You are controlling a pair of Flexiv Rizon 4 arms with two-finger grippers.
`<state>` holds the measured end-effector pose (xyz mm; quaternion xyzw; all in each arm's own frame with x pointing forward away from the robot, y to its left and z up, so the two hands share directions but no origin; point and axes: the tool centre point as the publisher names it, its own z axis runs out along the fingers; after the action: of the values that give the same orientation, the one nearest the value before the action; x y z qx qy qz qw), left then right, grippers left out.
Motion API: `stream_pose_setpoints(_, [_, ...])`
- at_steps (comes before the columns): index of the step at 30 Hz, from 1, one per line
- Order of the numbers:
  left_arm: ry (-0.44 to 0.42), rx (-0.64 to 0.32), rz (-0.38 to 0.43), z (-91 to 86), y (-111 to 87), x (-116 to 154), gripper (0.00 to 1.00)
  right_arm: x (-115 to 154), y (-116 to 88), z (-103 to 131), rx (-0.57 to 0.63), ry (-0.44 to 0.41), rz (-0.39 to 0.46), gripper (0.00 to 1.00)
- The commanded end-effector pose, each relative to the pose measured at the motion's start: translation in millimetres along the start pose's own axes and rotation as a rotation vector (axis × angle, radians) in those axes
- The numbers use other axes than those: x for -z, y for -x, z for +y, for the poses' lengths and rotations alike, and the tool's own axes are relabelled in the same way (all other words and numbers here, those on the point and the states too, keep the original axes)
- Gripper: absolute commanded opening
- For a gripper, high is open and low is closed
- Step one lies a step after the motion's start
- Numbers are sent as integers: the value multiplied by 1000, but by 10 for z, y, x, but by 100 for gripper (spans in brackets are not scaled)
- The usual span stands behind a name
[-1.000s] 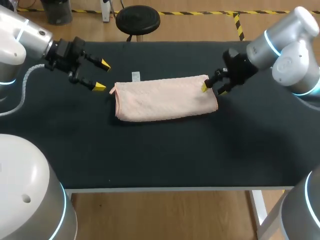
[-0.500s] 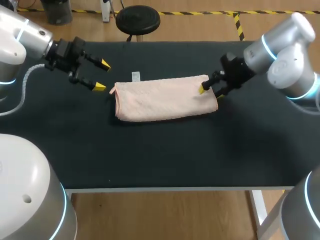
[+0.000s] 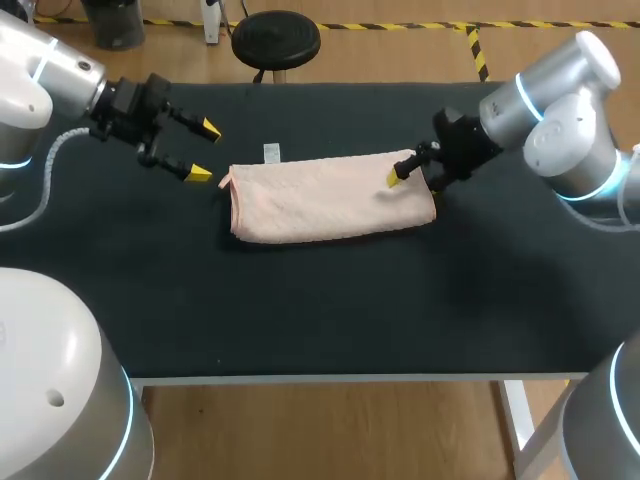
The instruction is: Fold the towel
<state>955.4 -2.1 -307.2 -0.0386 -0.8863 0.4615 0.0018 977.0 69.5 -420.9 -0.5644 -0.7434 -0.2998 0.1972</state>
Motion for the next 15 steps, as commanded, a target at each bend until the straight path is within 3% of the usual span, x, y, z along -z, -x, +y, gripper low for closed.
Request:
stream_pose_setpoints(1, [-1,-1,-3,4,-8,-5,100,-104,9,20,-2,2,11,100])
stream_pose_setpoints(6, [-1,-1,-3,4,-8,-5,100,-119,44,14,-36,15,2,100])
stream_pose_setpoints(7, [-1,-1,-3,4,-8,-5,100,-126,57,7,-43,14,0,65])
stream_pose_setpoints(9, [-1,-1,-3,4,-8,-5,100,-138,71,-5,-48,12,-10,10])
stream_pose_setpoints(10, [-1,-1,-3,4,-8,-5,100,-138,73,-6,-50,12,-14,0])
stream_pose_setpoints(15, [-1,-1,-3,4,-8,-5,100,-114,50,14,-43,17,-52,0])
